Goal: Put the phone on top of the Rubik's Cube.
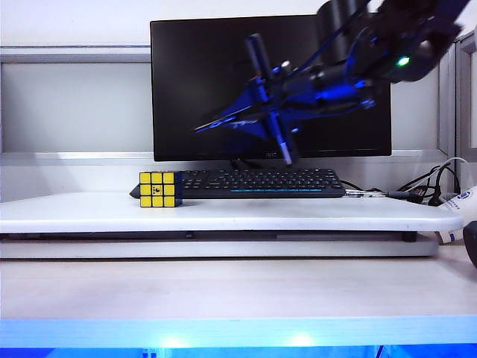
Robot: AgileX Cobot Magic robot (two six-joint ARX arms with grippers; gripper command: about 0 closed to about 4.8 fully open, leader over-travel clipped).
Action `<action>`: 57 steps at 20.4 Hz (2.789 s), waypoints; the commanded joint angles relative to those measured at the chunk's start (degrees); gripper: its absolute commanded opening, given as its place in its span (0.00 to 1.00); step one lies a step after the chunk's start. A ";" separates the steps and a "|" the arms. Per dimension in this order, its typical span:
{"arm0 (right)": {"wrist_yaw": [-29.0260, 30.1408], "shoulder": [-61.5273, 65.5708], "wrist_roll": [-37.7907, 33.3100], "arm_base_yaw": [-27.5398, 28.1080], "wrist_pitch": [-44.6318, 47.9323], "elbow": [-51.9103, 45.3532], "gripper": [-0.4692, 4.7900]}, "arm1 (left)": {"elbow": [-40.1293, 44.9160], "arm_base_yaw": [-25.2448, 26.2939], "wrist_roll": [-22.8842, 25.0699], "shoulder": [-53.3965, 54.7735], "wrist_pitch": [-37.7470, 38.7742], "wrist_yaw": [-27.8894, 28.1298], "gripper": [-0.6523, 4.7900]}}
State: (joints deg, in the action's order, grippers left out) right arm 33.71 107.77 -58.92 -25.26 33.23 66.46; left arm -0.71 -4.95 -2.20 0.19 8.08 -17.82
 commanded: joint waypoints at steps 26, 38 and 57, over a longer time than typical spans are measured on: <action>-3.96 18.82 -2.64 -6.51 -3.08 22.67 0.07 | 0.22 0.07 0.28 0.02 -0.46 3.69 0.11; -4.63 20.26 -5.68 -7.02 -2.97 22.73 0.07 | 0.22 0.07 0.31 0.02 -0.48 3.80 0.11; -1.99 20.26 -10.10 -7.02 -2.99 22.73 0.34 | 0.22 0.07 1.79 0.02 -0.55 5.16 0.11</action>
State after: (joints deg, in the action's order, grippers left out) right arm 30.81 128.46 -68.69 -32.08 28.80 88.79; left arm -0.60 -4.95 -0.84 0.19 7.81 -12.82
